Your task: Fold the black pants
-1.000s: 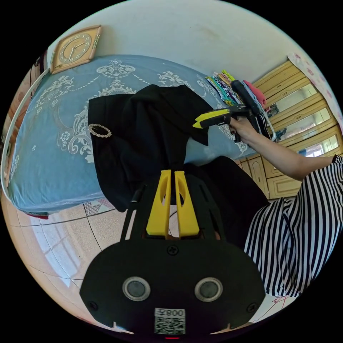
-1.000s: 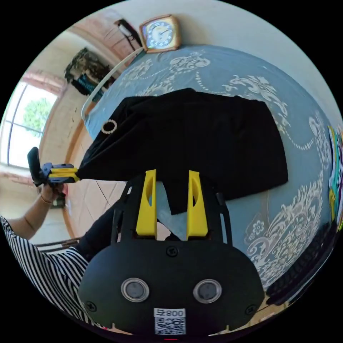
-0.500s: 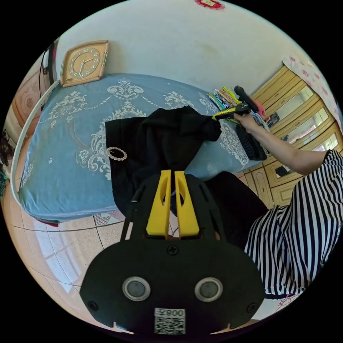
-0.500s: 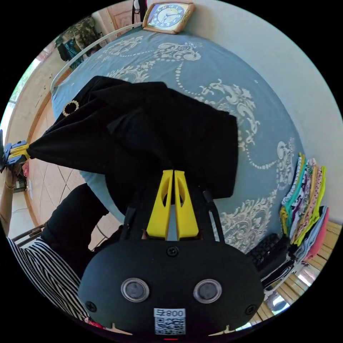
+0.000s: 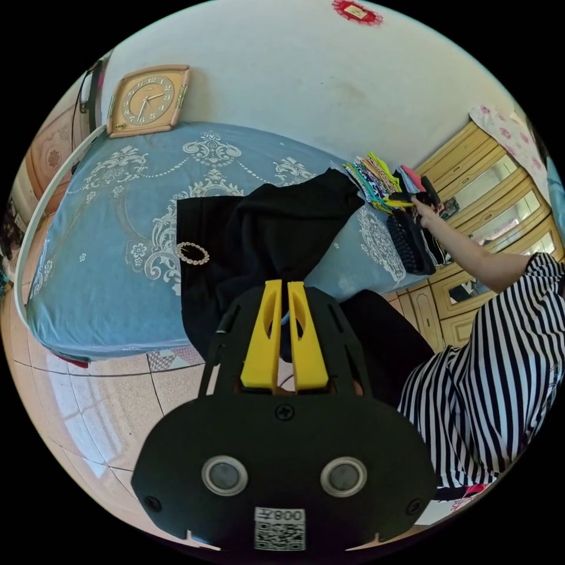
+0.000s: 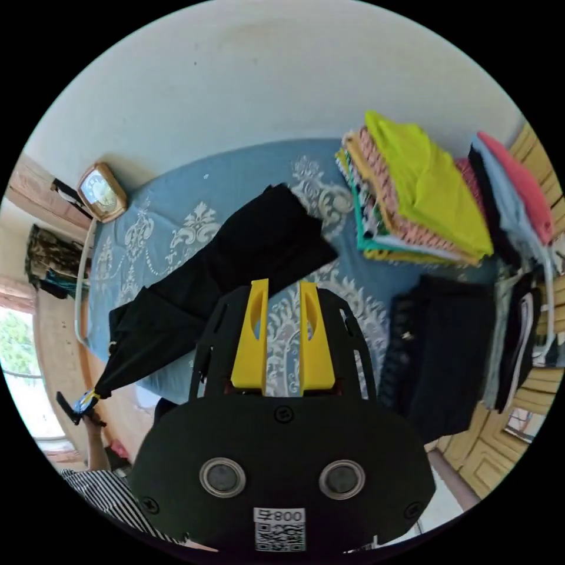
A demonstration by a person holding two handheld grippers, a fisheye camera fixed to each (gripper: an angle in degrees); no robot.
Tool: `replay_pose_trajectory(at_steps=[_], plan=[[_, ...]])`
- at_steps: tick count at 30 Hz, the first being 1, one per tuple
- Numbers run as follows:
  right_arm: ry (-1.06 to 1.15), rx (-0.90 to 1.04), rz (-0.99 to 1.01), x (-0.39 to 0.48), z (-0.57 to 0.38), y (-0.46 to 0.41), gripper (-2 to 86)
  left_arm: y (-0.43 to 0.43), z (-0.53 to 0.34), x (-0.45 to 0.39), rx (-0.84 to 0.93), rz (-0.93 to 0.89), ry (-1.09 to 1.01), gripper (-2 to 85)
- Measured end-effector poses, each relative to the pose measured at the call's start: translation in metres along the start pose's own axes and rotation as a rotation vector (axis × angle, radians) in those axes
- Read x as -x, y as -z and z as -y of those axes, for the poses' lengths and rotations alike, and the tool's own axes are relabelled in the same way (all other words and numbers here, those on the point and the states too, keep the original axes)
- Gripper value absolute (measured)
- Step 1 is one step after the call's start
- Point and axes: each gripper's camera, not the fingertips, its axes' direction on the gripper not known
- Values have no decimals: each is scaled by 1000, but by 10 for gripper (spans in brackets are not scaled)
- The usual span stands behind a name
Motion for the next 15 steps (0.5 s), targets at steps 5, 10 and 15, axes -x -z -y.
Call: replay_pose_trajectory(at_steps=[5, 10, 15], plan=[[-144, 140, 245, -49, -31, -98, 97, 12, 5, 8, 5, -8, 41, 17], [-360, -16, 371, -112, -15, -113, 98, 18, 14, 7, 39, 19, 25, 18], [-422, -21, 311, -148, 8, -129, 92, 22, 21, 7, 74, 22, 34, 18]])
